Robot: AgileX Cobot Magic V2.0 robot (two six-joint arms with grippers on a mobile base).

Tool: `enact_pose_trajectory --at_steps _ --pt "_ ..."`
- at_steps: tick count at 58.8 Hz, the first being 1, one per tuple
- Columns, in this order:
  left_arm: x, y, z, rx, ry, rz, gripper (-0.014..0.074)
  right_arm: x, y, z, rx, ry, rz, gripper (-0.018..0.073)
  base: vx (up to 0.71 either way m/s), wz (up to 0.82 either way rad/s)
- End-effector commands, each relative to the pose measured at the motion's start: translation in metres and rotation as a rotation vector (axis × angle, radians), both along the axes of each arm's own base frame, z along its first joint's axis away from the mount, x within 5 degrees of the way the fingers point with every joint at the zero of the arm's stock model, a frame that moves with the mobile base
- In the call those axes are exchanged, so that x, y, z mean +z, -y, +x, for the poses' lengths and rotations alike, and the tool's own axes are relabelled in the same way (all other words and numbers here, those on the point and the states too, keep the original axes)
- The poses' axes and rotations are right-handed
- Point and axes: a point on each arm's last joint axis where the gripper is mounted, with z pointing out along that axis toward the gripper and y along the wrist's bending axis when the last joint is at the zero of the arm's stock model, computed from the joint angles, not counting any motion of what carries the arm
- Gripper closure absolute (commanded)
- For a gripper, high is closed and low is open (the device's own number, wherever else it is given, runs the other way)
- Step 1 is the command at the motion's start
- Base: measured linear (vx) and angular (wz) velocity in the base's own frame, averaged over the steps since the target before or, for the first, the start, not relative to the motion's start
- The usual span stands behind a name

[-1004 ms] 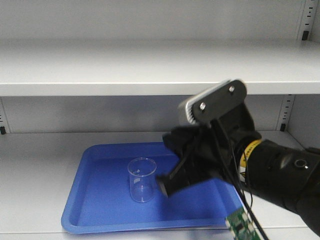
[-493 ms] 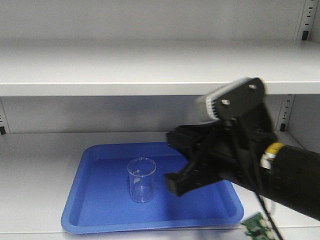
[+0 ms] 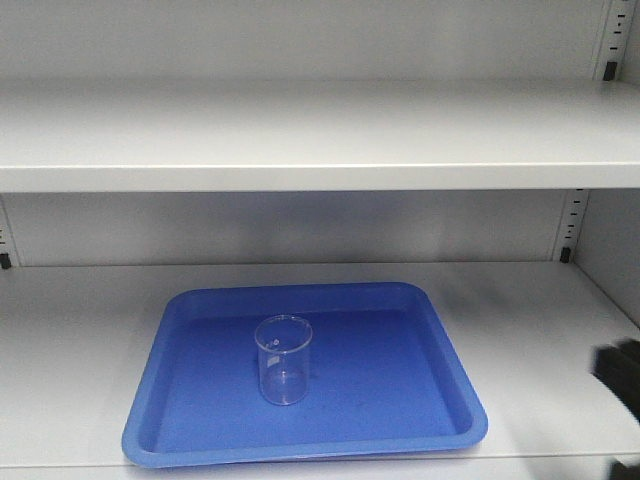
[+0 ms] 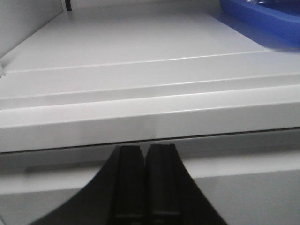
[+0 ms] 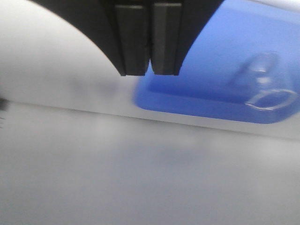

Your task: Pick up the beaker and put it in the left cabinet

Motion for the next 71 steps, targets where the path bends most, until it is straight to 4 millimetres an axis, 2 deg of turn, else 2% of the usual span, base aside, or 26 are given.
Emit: enact_pose_trajectory --at_steps 1,16,27,39,71 --pt "0.012 0.001 0.000 -0.014 0.102 -0.011 0.0593 0.003 0.015 -0.020 -0.076 0.134 0.029 0.0568 0.00 0.00" --pt "0.012 0.001 0.000 -0.014 0.102 -0.011 0.0593 -0.067 0.028 -0.070 -0.103 0.174 0.062 0.0568 0.00 0.00" --pt "0.012 0.001 0.000 -0.014 0.102 -0.011 0.0593 -0.117 0.031 -0.086 -0.090 0.205 0.151 0.0568 0.00 0.00" --pt "0.012 0.001 0.000 -0.014 0.102 -0.011 0.0593 -0.121 0.030 -0.089 -0.080 0.178 0.072 0.0568 0.00 0.00" --pt "0.012 0.001 0.000 -0.014 0.102 -0.011 0.0593 -0.122 0.030 -0.089 -0.080 0.175 0.067 0.0568 0.00 0.00"
